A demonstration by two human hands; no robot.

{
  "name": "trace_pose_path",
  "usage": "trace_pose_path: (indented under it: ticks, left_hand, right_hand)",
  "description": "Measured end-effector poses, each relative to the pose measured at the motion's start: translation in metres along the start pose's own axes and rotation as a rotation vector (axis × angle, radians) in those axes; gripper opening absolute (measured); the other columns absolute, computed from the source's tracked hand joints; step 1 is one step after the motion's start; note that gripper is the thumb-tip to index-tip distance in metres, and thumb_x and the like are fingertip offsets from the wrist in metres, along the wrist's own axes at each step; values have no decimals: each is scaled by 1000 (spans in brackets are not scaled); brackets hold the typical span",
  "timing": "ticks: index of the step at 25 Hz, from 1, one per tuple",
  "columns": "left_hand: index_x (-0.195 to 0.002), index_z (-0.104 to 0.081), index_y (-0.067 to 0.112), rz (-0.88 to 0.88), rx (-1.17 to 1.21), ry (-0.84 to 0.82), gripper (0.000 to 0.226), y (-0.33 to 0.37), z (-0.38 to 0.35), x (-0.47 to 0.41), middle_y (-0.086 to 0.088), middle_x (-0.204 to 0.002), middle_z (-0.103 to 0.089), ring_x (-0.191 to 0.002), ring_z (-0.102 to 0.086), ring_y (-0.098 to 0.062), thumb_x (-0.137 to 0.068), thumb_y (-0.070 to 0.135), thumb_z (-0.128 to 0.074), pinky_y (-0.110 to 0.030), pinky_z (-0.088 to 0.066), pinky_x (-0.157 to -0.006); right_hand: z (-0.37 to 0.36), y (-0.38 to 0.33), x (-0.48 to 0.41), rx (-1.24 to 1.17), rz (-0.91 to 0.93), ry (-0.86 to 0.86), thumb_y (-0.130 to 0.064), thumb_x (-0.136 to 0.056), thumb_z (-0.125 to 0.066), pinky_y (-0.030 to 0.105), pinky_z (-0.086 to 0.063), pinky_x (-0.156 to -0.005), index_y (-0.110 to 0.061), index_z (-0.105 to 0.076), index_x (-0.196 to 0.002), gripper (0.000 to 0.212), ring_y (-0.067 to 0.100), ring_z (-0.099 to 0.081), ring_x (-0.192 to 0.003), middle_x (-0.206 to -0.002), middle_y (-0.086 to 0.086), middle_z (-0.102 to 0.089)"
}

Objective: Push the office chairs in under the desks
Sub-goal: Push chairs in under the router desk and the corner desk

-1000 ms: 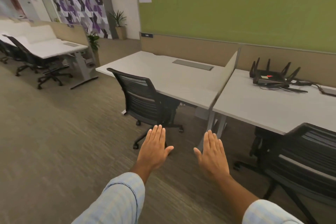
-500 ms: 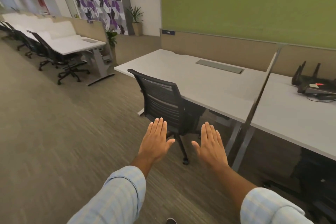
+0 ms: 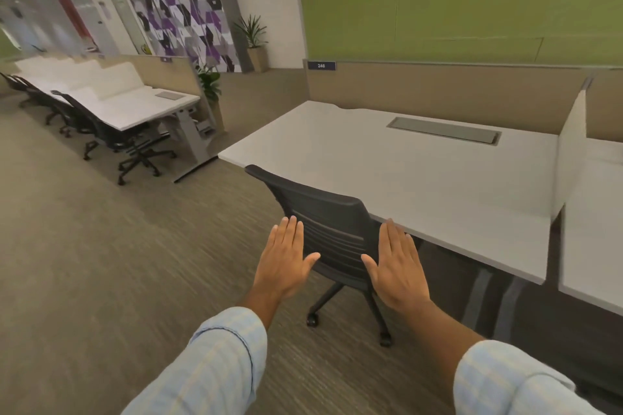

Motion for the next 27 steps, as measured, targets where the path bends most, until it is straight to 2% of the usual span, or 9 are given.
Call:
trace_pose_path:
  ticks: [2, 8, 14, 15, 17, 19, 21, 23, 27]
  left_hand:
    - [-166, -9, 1, -2, -4, 8, 93, -16, 1, -24, -21, -176, -9, -164, -1, -33, -103, 69, -18, -49, -5, -134]
    - [-166, -9, 1, -20, 1, 39, 90, -61, -1, -102, -21, -176, -8, -164, -1, -33, -105, 66, -25, -48, -4, -134]
    - [-166, -11, 1, -108, 48, 35, 89, -110, -17, -166, -21, -175, -10, -164, -5, -32, -106, 64, -30, -46, -1, -134]
    - [-166, -11, 1, -142, 46, 19, 88, -119, -21, -174, -21, -176, -8, -164, -4, -32, -107, 64, -30, -45, 0, -134]
    - [-166, -10, 2, -236, 44, -23, 89, -140, -29, -194, -19, -176, -5, -164, -1, -30, -105, 66, -25, -42, 3, -133]
    - [-166, -12, 4, -343, 78, -72, 93, -156, -34, -212, -16, -176, -7, -164, -2, -28, -102, 70, -16, -40, 3, -133]
    - [-162, -29, -1, -451, 152, -50, 96, -167, -35, -228, -20, -171, -26, -162, -20, -34, -101, 72, -11, -44, -8, -133]
    - [-152, -47, -4, -526, 201, 29, 89, -171, -37, -240, -25, -157, -50, -150, -43, -41, -106, 66, -20, -52, -26, -129]
    - [-139, -58, 1, -574, 246, 126, 64, -173, -45, -255, -16, -134, -66, -123, -62, -36, -108, 54, -39, -50, -47, -111]
  right_hand:
    - [1, -9, -25, -15, 18, 22, -66, -108, -10, 41, 8, -129, -10, 10, -167, 83, 24, 16, -161, -176, 12, 11]
    - [-6, -42, -95, 80, 111, 58, -65, -109, -8, 38, 23, -124, -8, 15, -165, 83, 22, 28, -157, -173, 12, 23]
    - [-28, -67, -154, 55, 93, 53, -66, -109, -7, 31, 19, -122, -14, 15, -165, 80, 19, 26, -158, -173, 6, 21]
    - [-32, -70, -160, 38, 53, 37, -64, -110, -7, 32, 15, -122, -13, 7, -167, 78, 21, 18, -160, -174, 7, 14]
    - [-37, -75, -165, 35, -40, 97, -57, -113, -8, 38, -1, -125, -6, -23, -165, 75, 30, -17, -160, -173, 16, -21]
    - [-42, -77, -164, 75, -56, 186, -52, -115, -13, 44, -23, -124, -2, -45, -154, 71, 36, -45, -145, -157, 20, -50]
    - [-47, -73, -168, 111, -70, 231, -49, -116, -18, 48, -30, -122, 1, -48, -149, 67, 38, -51, -136, -147, 22, -57]
    - [-47, -73, -173, 154, -104, 281, -47, -116, -21, 49, -26, -124, 3, -46, -148, 65, 38, -46, -136, -146, 24, -57]
    - [-45, -74, -182, 190, -166, 290, -47, -116, -20, 50, -25, -123, 4, -48, -147, 66, 37, -45, -138, -146, 24, -58]
Point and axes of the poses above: each hand's wrist, its own x-axis away from the middle knuckle, its own z-axis out of the back of the hand, y = z × x, the point moved 6 cm from there along -x, towards the middle knuckle
